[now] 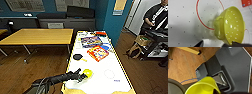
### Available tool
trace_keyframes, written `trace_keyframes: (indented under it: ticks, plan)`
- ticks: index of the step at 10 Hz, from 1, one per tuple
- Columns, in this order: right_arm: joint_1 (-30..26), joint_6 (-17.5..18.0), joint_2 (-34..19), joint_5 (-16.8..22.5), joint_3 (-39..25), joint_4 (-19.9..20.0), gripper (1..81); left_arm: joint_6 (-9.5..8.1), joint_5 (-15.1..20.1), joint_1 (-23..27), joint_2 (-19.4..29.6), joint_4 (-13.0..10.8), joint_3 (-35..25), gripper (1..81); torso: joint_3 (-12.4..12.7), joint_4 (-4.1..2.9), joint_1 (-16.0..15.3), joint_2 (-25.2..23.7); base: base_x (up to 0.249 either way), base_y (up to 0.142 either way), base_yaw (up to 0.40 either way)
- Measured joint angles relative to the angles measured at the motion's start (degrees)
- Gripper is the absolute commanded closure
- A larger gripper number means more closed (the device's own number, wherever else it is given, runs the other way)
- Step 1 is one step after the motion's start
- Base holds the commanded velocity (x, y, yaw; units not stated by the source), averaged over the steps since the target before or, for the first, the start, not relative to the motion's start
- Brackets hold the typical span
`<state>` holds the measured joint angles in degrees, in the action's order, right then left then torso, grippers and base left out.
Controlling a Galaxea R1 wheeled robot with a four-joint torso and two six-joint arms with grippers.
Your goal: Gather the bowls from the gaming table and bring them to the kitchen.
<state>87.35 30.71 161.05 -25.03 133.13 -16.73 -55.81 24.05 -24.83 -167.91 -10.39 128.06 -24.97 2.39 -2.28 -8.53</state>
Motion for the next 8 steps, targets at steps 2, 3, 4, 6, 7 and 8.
trace_keyframes:
  ticks: [2,3,4,6,7,8]
  plan:
    - [-0.24,0.0,0.06,0.01,0.02,0.0,81.1,-0.85,-0.02,-0.02,-0.02,0.11,0.05,81.1,0.0,0.0,0.0,0.0,0.0,0.0,0.0]
    - [-0.24,0.0,0.06,0.0,0.05,0.0,81.1,0.5,0.48,-0.3,-0.04,-0.61,0.29,81.1,0.0,0.0,0.0,0.0,0.0,0.0,0.0]
    - [-0.35,0.0,0.09,0.17,0.05,0.0,81.1,-0.28,0.85,-0.79,-0.2,-0.88,0.3,81.1,0.0,0.0,0.0,0.0,0.0,0.0,0.0]
    - [-0.52,0.05,0.15,0.17,0.24,0.0,81.1,-0.33,2.12,-0.85,-0.8,-1.84,0.63,81.1,0.0,0.0,0.0,0.0,0.0,0.0,0.0]
    - [-0.52,0.22,0.61,0.41,1.27,0.0,81.1,-0.33,2.12,-0.88,-0.83,-2.43,0.83,81.1,0.0,0.0,0.0,0.0,0.0,0.0,0.0]
    - [-0.55,0.24,1.07,0.72,2.18,0.0,81.1,-0.34,2.1,-0.9,-0.83,-2.89,0.83,81.1,0.0,0.0,0.0,0.0,0.0,0.0,0.0]
